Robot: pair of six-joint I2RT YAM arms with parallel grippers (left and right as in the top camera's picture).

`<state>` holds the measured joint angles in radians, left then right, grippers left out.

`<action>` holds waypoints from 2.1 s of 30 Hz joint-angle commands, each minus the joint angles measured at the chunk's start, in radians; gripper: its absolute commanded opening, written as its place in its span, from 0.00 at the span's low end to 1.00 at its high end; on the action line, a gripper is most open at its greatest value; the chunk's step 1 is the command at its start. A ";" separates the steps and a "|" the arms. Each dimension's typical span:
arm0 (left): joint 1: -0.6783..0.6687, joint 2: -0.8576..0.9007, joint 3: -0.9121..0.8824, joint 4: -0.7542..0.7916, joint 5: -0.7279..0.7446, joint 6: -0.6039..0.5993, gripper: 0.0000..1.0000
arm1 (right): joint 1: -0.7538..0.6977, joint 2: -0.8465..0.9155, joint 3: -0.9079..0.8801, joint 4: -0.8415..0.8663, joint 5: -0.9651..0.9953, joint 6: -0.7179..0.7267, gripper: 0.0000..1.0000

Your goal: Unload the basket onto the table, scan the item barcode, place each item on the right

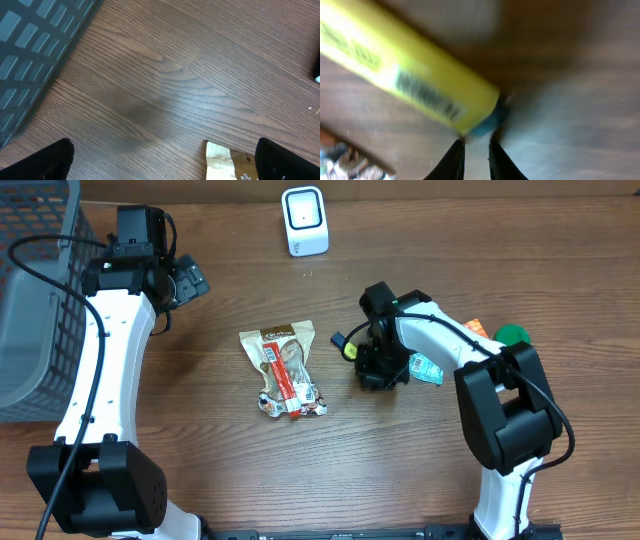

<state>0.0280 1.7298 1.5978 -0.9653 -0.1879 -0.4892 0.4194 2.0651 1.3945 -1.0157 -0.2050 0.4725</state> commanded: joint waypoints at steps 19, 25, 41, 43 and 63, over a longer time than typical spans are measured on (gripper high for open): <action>0.003 -0.009 0.006 0.001 -0.002 0.021 1.00 | -0.034 0.024 -0.007 0.394 0.204 0.026 0.25; 0.003 -0.009 0.006 0.001 -0.002 0.022 1.00 | -0.034 0.024 -0.007 0.447 0.204 0.026 0.26; 0.003 -0.009 0.006 0.001 -0.002 0.022 1.00 | -0.032 0.024 -0.008 0.472 0.135 0.033 0.30; 0.004 -0.009 0.006 0.001 -0.002 0.021 1.00 | -0.029 0.024 -0.008 0.472 0.128 0.033 0.30; 0.004 -0.009 0.006 0.001 -0.002 0.021 1.00 | -0.035 0.009 0.245 0.109 0.002 0.022 0.37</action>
<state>0.0280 1.7298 1.5978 -0.9653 -0.1879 -0.4892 0.3737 2.0766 1.6299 -0.8688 -0.1780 0.4969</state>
